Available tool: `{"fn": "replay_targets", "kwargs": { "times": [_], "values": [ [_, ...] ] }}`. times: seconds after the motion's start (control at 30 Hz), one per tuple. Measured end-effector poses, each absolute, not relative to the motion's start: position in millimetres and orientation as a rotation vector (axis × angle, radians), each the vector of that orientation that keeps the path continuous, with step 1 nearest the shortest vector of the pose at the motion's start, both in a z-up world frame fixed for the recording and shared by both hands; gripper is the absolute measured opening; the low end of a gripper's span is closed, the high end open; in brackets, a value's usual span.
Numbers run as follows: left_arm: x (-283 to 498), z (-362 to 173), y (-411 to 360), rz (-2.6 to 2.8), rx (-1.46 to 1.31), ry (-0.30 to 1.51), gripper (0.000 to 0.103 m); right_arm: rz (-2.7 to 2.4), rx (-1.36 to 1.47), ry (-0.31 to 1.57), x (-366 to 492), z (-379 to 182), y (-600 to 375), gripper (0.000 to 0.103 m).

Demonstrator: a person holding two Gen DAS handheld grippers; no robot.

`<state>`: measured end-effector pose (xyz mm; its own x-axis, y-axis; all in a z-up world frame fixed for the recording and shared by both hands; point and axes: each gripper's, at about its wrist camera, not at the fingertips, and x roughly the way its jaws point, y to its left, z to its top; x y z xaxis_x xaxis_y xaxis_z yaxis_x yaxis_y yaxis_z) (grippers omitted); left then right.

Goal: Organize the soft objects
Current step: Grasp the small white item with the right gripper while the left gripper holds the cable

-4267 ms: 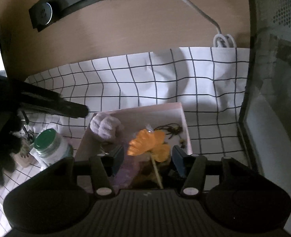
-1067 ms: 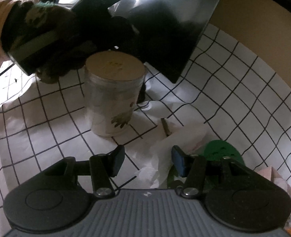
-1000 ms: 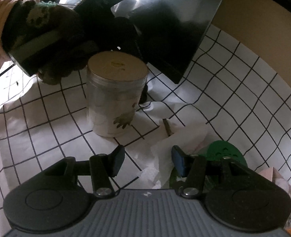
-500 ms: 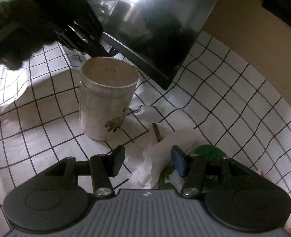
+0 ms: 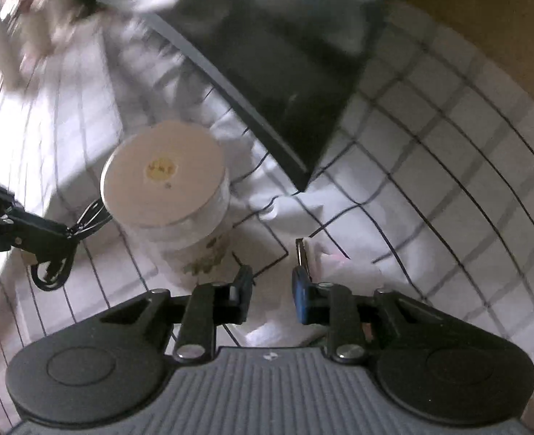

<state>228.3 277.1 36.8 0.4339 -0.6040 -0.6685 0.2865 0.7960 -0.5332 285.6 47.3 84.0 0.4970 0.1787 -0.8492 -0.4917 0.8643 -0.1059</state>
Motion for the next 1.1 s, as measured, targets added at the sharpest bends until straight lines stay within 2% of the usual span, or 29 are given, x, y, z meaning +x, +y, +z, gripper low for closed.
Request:
{"fn": "replay_targets", "kwargs": {
  "times": [0.13,0.3,0.6,0.77,0.87,1.0,1.1],
  "values": [
    [214,28,270,-0.559,-0.383,0.993,0.013,0.397,-0.458,1.006,311,80,49,0.024],
    [203,19,267,-0.540,-0.406,1.011,0.013,0.388,-0.270,1.146,347,72,25,0.024],
    [186,28,274,-0.487,-0.422,0.994,0.013,0.398,-0.278,1.216,351,57,28,0.021],
    [179,58,283,-0.486,-0.395,0.920,0.013,0.400,-0.256,1.163,330,78,39,0.019],
    [185,90,294,-0.471,-0.369,0.839,0.013,0.399,-0.244,1.088,304,109,37,0.019],
    [211,143,298,-0.462,-0.298,0.708,0.013,0.387,-0.214,0.995,278,147,29,0.019],
    [240,171,295,-0.438,-0.292,0.683,0.013,0.356,-0.160,0.935,267,175,11,0.019]
  ]
}}
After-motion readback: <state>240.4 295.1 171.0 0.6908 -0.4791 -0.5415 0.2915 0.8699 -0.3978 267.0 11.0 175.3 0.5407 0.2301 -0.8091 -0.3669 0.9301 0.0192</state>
